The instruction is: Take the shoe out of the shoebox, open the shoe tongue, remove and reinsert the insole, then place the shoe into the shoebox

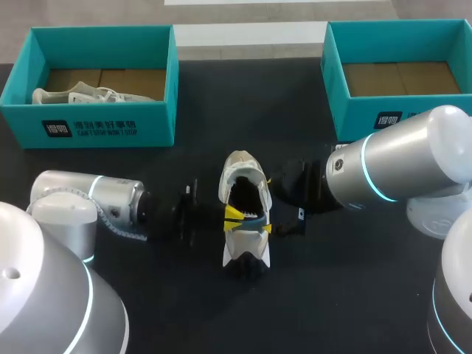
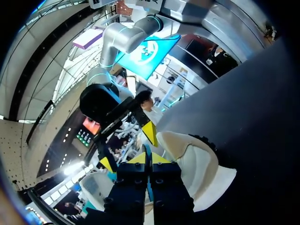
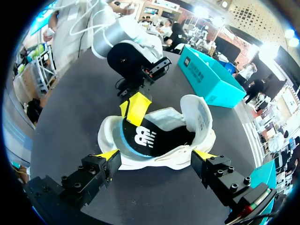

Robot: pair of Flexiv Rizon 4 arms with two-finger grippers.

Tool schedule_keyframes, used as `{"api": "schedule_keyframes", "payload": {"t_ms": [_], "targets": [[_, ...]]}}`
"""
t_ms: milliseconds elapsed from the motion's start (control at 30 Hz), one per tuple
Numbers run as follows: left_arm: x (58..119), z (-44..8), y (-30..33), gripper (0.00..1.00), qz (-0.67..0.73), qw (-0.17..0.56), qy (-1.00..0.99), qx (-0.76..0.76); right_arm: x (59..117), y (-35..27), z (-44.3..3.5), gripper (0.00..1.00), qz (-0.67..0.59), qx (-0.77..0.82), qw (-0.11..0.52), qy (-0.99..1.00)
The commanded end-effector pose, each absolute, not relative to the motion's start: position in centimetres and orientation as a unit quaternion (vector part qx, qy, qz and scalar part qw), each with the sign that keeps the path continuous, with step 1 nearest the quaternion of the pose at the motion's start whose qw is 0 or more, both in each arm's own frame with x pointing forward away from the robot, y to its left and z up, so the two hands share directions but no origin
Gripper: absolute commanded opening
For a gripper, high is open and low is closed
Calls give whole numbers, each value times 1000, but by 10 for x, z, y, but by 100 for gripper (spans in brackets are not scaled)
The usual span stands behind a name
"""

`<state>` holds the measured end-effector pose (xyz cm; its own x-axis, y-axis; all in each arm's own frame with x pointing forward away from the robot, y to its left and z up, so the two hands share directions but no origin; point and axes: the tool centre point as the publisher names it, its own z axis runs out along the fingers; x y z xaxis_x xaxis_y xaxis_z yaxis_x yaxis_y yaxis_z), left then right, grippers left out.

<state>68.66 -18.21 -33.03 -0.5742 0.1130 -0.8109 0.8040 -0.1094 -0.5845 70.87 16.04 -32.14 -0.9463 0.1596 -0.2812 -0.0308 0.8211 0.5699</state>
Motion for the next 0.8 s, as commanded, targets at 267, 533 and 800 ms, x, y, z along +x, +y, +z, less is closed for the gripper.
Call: {"api": "schedule_keyframes", "payload": {"t_ms": [267, 533, 800], "targets": [[687, -334, -179, 43, -646, 262, 616, 367, 706, 161, -323, 100, 297, 36, 163, 940], [685, -302, -177, 51, -657, 281, 593, 372, 706, 161, -323, 100, 297, 36, 163, 940], [683, -277, -176, 63, -653, 285, 579, 397, 706, 161, -323, 100, 297, 36, 163, 940]]}}
